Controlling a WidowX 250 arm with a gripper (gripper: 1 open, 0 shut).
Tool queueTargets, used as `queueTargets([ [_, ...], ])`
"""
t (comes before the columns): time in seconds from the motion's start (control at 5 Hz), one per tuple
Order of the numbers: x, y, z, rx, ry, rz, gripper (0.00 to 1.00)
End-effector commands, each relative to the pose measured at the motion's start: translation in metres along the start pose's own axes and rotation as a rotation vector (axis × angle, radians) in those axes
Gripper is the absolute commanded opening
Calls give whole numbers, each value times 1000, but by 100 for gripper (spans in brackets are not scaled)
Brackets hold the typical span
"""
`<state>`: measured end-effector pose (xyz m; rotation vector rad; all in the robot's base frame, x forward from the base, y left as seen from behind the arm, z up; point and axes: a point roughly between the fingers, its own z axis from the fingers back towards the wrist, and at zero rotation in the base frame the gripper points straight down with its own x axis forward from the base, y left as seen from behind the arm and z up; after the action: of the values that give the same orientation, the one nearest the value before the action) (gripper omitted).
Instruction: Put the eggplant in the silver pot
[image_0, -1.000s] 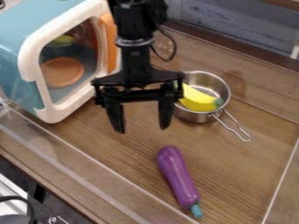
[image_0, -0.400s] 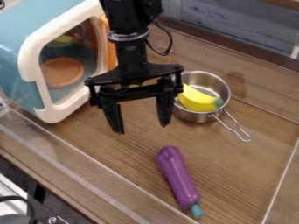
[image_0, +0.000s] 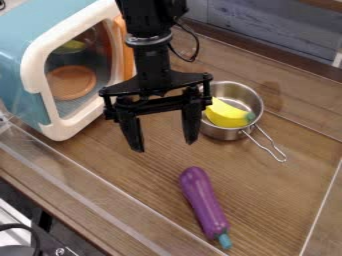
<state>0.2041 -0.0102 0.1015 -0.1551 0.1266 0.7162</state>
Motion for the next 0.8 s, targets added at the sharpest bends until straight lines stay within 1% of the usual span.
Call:
queueTargets([
  [0.0,-2,-7,5,-22,-22,-37,100],
  [0.4,-6,-5,-16,-33,-21,-46,100],
  [0.6,-4,-6,-23,-34,-19,-52,100],
])
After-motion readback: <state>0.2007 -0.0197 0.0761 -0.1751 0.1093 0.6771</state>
